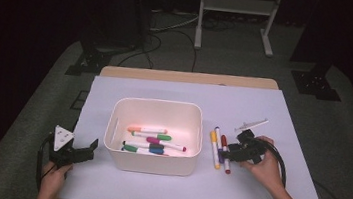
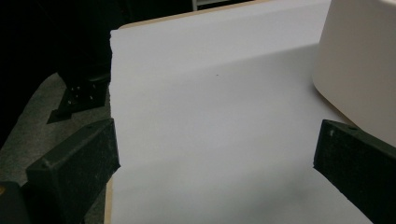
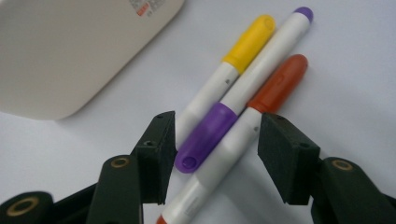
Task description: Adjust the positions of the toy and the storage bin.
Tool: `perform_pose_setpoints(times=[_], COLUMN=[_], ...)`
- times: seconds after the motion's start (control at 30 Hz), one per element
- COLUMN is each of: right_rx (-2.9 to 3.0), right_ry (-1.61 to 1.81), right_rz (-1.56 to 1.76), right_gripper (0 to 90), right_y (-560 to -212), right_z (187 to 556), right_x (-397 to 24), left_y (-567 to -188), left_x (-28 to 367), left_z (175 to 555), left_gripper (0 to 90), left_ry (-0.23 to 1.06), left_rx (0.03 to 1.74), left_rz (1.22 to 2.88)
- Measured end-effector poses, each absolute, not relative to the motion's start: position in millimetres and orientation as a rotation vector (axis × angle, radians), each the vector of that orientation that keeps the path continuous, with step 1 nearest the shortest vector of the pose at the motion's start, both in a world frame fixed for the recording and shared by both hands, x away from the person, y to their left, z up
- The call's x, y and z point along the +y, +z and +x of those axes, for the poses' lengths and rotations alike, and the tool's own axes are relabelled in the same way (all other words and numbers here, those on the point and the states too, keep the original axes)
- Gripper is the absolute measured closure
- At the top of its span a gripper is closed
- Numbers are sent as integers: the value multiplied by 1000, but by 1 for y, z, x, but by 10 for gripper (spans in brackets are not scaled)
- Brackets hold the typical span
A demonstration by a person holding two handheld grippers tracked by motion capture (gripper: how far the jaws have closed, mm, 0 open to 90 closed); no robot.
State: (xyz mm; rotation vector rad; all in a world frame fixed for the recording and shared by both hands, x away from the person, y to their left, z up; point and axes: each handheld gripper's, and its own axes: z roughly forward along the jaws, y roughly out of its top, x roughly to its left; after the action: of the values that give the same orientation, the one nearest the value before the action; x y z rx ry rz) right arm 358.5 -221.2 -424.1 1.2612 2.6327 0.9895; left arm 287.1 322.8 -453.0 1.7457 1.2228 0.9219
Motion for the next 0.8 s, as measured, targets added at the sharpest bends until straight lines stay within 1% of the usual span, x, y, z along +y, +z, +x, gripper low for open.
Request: perform_pose_setpoints(times=[0.27, 0.4, 0.6, 0.8], right_rx=[2601, 2585, 2589, 2548], right_ry=[899, 922, 902, 793], right_rz=[1258, 1293, 1274, 1285], right_gripper=[482, 486, 486, 524], right_y=[-429, -428, -431, -433], right_z=[356, 356, 359, 358], right_x=[-229, -235, -229, -233], left_y=[-453, -453, -453, -453], left_x=[323, 322, 323, 323], left_z=[287, 287, 287, 287], left_gripper=[0, 0, 0, 0], left_ry=[923, 921, 923, 920], left_rx=[1223, 1226, 1223, 1225], left_rz=[1745, 1747, 1747, 1744])
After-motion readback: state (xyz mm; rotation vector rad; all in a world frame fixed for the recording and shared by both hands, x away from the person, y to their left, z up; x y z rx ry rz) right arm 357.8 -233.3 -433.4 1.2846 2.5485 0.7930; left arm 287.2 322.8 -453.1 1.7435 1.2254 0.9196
